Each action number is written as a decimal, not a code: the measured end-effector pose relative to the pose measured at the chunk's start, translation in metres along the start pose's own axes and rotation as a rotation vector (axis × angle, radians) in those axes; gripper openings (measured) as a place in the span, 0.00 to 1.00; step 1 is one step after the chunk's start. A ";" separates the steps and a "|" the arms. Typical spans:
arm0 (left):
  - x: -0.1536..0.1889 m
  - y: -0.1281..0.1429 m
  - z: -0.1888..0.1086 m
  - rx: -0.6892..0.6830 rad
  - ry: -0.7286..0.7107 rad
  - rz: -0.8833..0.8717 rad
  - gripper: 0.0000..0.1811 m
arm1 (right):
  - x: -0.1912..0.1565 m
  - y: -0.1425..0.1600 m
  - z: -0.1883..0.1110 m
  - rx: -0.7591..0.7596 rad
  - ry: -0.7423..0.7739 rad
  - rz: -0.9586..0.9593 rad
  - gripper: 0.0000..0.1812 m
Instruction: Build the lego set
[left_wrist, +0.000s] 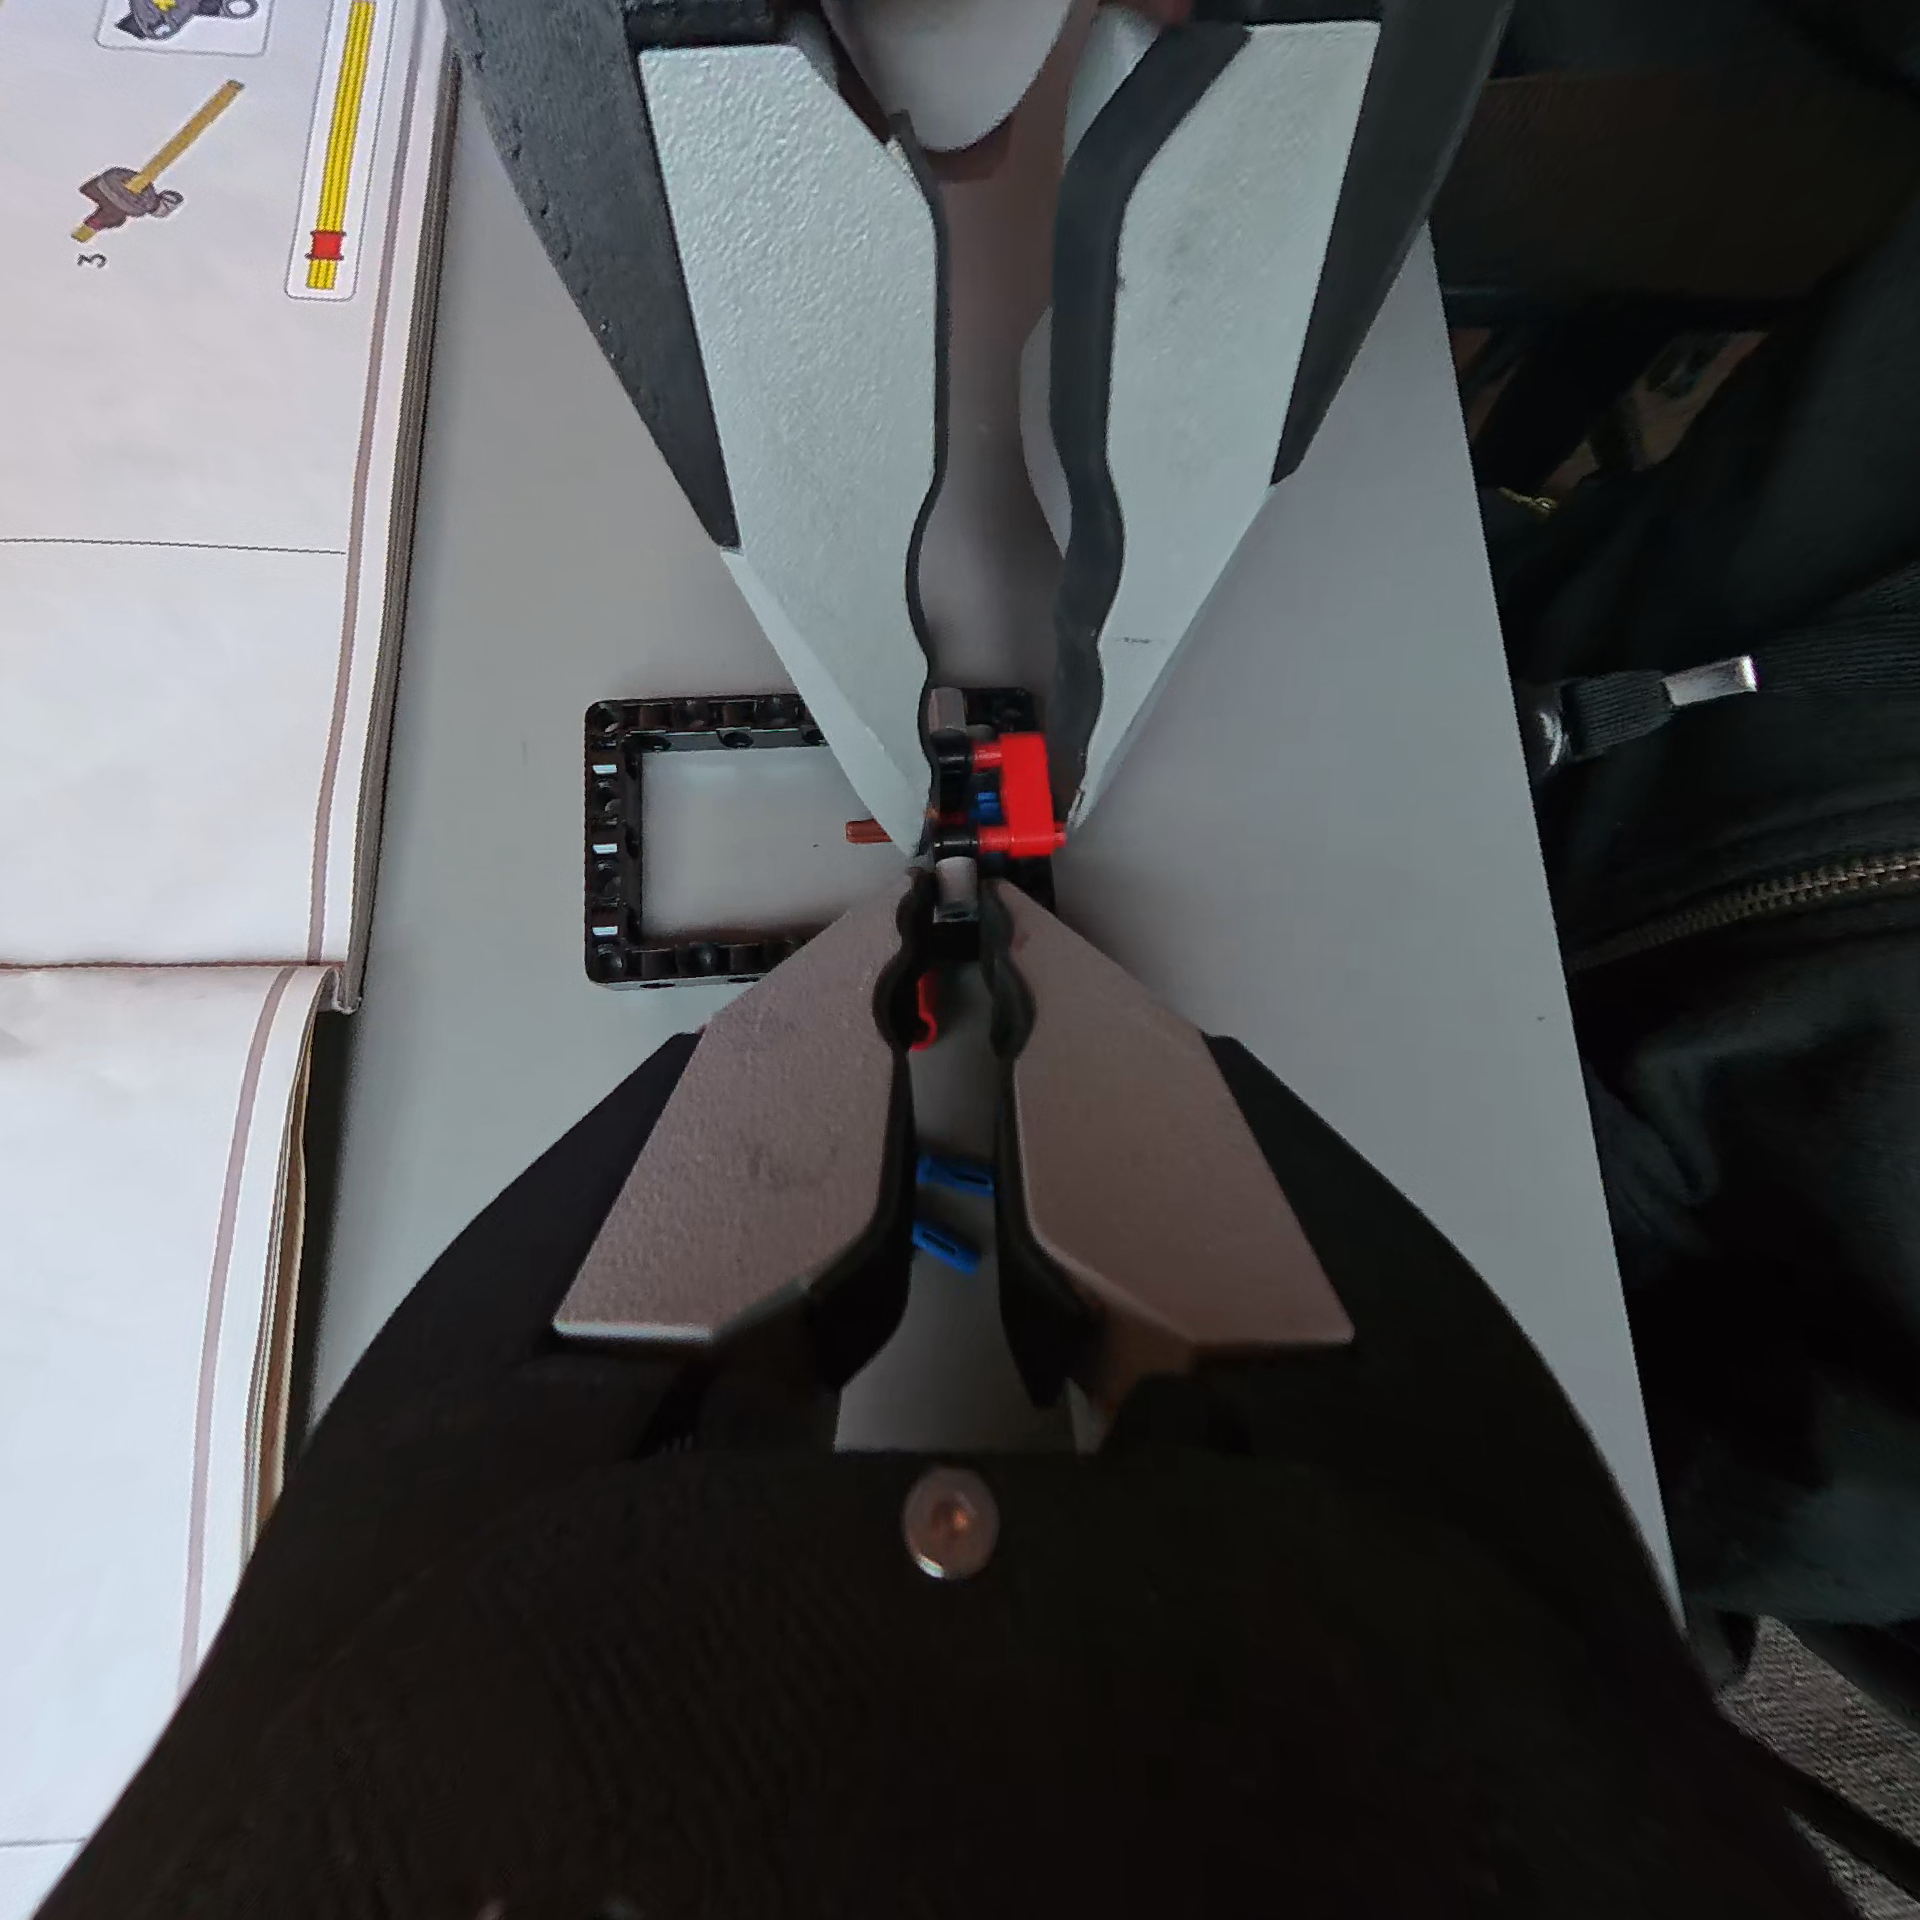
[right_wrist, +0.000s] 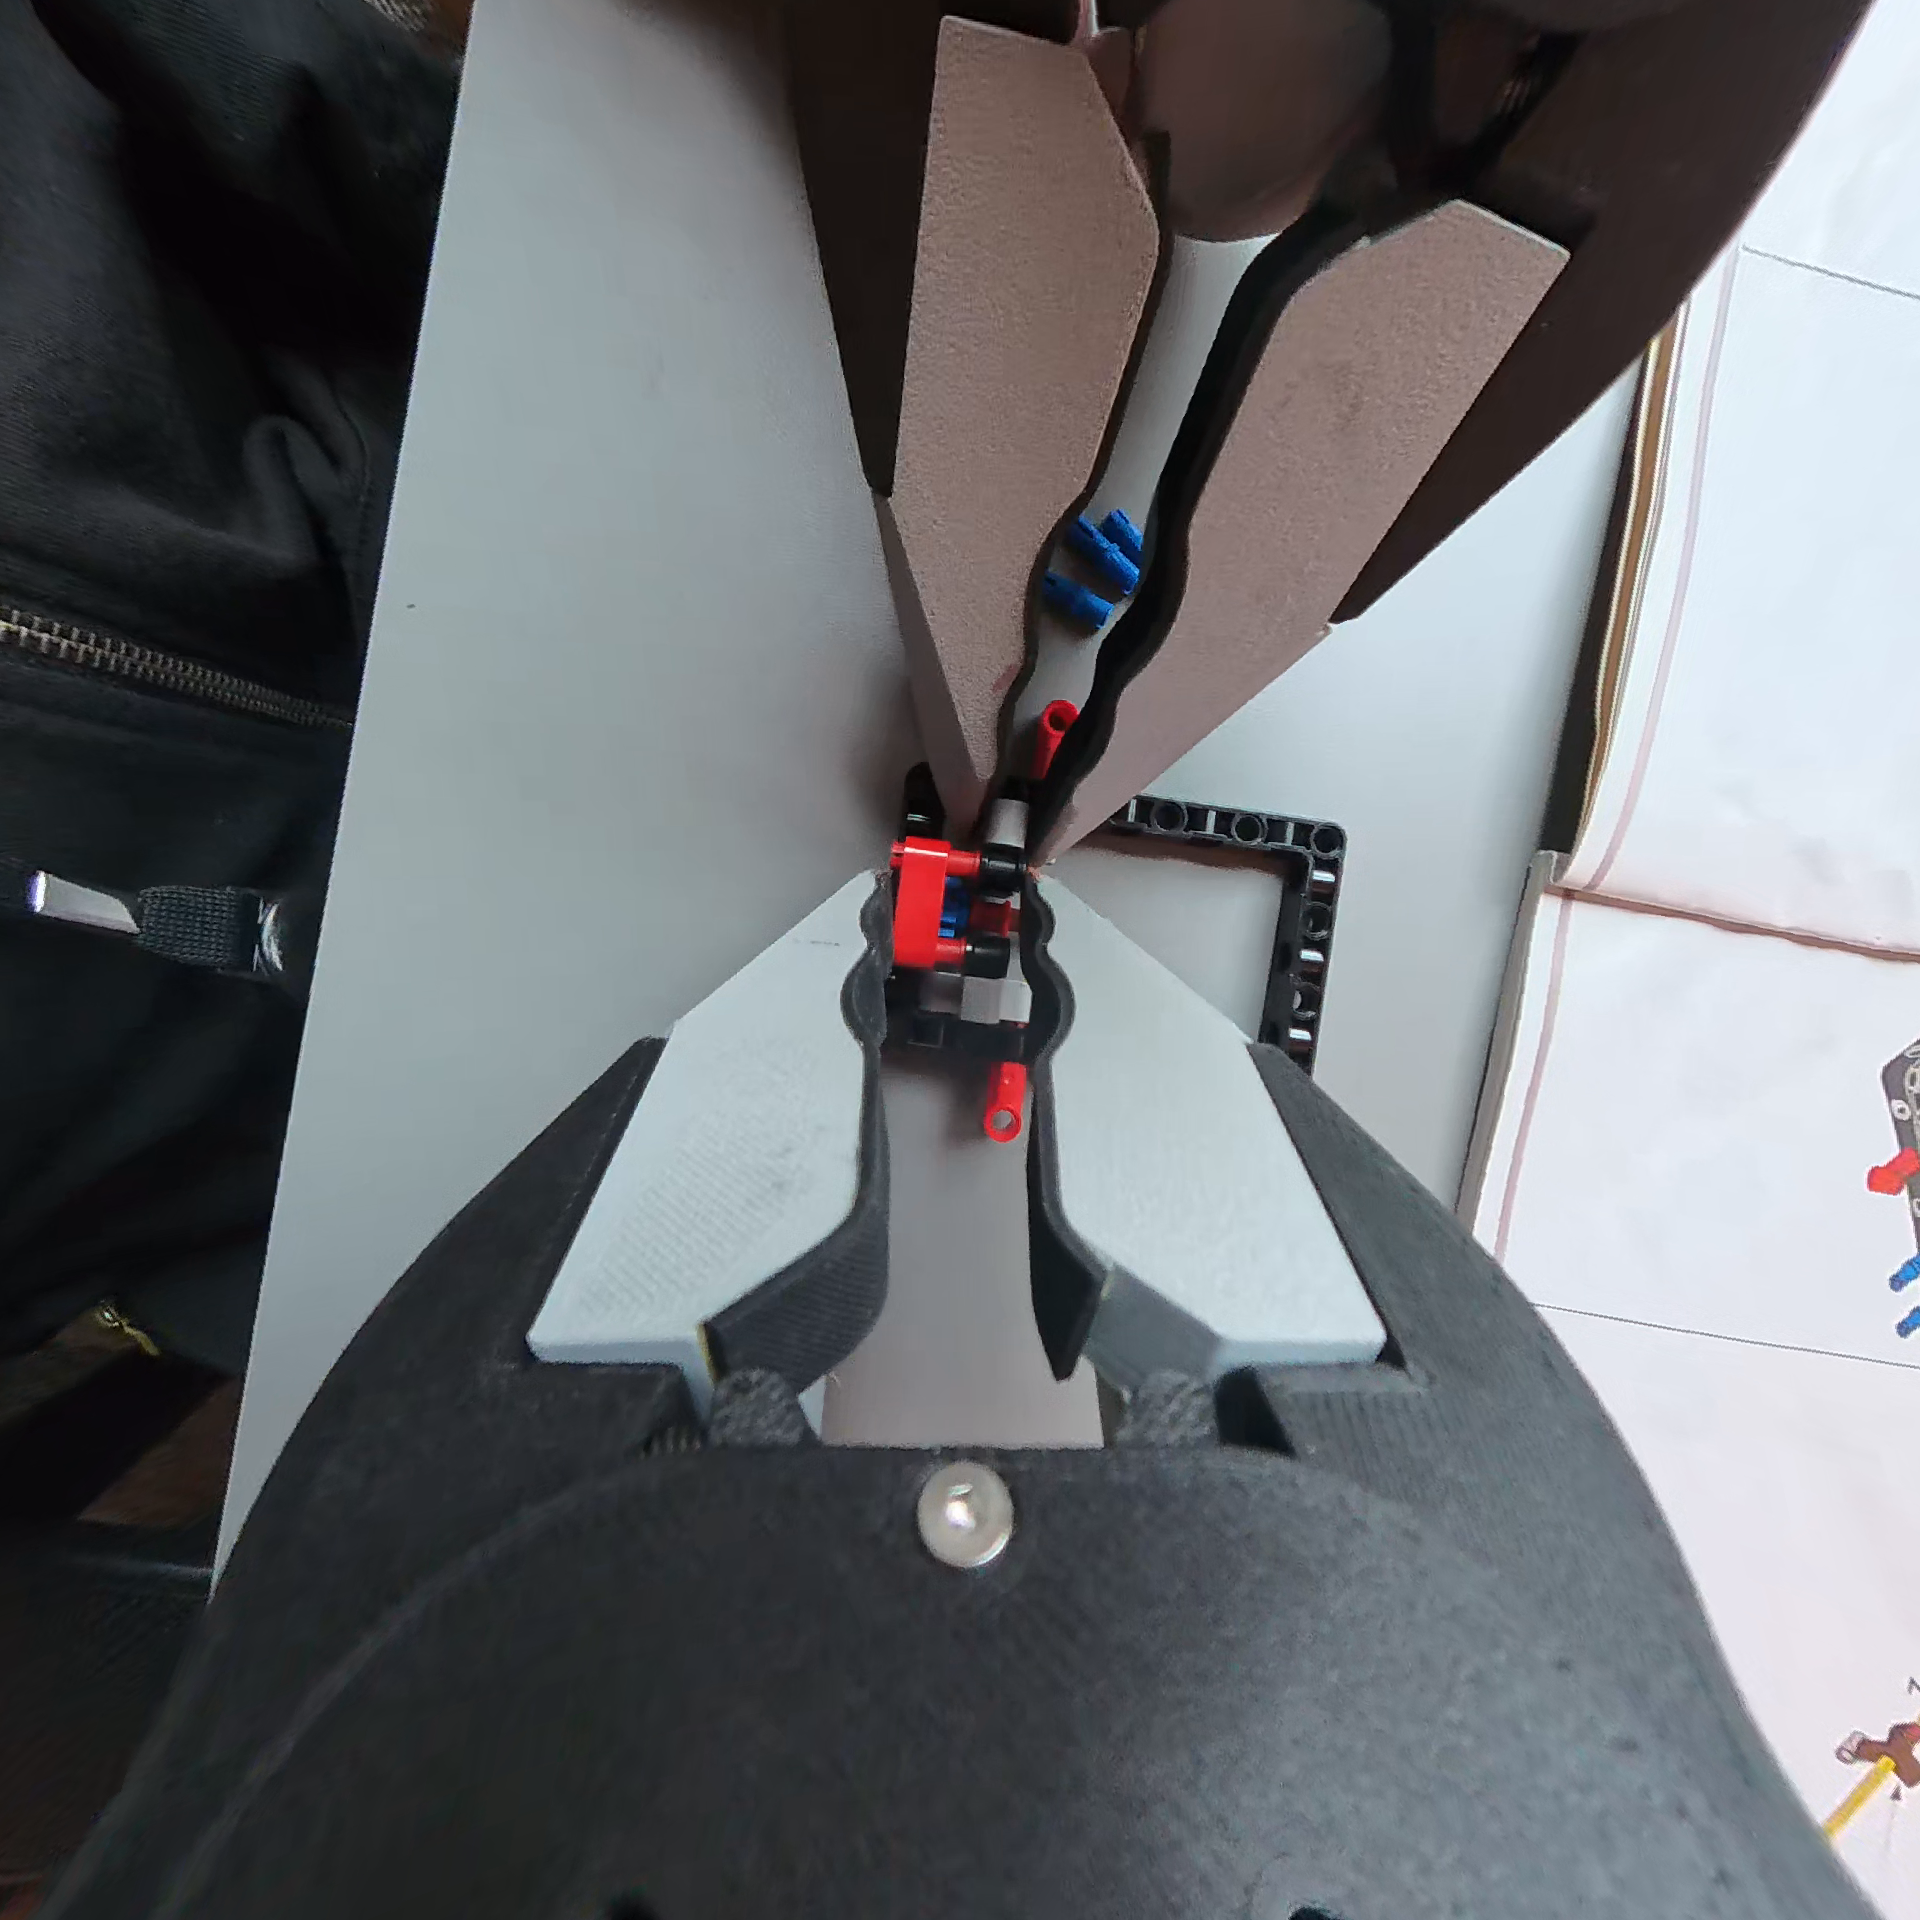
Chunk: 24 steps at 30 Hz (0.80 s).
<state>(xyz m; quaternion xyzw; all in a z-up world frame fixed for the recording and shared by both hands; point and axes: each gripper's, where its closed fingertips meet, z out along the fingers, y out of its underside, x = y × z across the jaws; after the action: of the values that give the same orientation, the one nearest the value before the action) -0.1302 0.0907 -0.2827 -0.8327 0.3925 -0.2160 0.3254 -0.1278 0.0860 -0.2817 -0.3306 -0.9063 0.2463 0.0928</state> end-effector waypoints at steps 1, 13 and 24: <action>0.000 0.000 0.000 -0.002 -0.003 0.008 0.03 | 0.000 0.000 0.000 -0.006 -0.001 -0.004 0.12; 0.000 -0.002 0.002 -0.002 -0.015 0.020 0.03 | -0.003 0.004 -0.001 -0.108 -0.128 0.089 0.12; -0.003 -0.001 0.001 0.019 -0.040 0.011 0.03 | 0.001 0.005 -0.002 -0.146 -0.194 0.019 0.11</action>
<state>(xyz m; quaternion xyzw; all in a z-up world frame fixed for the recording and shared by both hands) -0.1305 0.0939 -0.2830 -0.8314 0.3886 -0.2014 0.3424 -0.1248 0.0905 -0.2828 -0.3197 -0.9234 0.2114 -0.0218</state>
